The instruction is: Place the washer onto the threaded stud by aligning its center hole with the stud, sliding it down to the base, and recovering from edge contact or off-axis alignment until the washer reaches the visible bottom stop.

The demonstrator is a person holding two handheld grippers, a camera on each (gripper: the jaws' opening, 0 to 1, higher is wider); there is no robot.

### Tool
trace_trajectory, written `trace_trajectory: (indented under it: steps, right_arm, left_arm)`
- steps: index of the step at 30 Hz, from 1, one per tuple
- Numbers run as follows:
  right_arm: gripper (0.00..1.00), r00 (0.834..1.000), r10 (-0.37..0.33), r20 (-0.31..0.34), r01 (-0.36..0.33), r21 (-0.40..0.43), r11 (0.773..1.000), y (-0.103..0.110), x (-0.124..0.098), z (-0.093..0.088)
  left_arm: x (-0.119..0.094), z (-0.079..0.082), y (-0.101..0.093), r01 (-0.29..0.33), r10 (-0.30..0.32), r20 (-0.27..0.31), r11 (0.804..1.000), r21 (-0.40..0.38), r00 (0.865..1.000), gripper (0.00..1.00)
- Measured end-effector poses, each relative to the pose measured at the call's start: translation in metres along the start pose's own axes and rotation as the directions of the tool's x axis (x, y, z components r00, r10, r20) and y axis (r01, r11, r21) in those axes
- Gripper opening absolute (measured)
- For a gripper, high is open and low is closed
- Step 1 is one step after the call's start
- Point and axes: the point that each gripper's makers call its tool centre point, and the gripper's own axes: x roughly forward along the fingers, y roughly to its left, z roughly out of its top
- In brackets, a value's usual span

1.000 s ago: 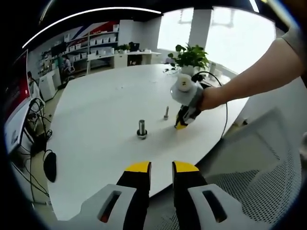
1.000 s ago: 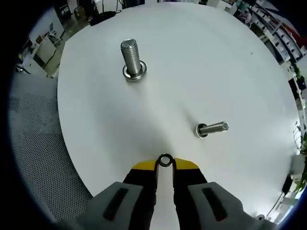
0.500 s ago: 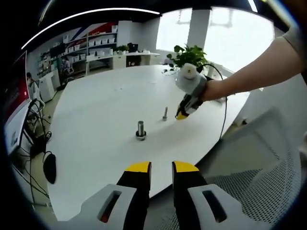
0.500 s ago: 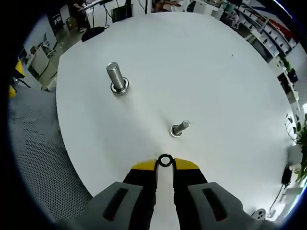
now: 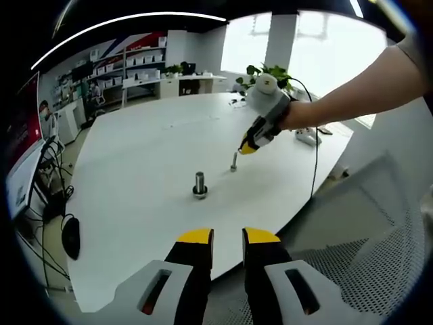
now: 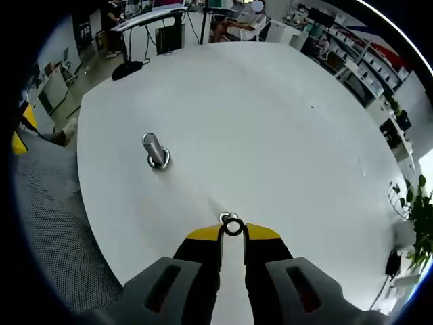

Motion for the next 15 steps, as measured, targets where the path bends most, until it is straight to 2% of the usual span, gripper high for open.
trace_trajectory:
  steps: [6, 8, 12, 15]
  right_arm:
    - [0.14, 1.0, 0.012, -0.017, -0.012, -0.014, 1.0, -0.002, 0.009, 0.003]
    - [0.14, 0.999, 0.009, -0.034, -0.011, -0.039, 0.999, -0.003, 0.012, 0.002]
    - [0.14, 0.998, 0.028, -0.052, -0.03, -0.024, 0.999, -0.001, 0.014, -0.001]
    - [0.14, 0.998, 0.03, -0.064, -0.033, -0.043, 0.999, 0.001, 0.016, -0.002]
  left_arm:
    - [0.0, 0.0, 0.001, -0.002, 0.002, -0.002, 1.0, 0.001, 1.0, 0.15]
    - [0.0, 0.0, 0.001, -0.003, 0.003, -0.003, 1.0, 0.0, 1.0, 0.14]
    - [0.001, -0.001, 0.001, -0.004, 0.004, -0.007, 1.0, 0.0, 1.0, 0.14]
    - [0.001, -0.001, 0.001, -0.003, 0.003, -0.01, 1.0, 0.0, 1.0, 0.14]
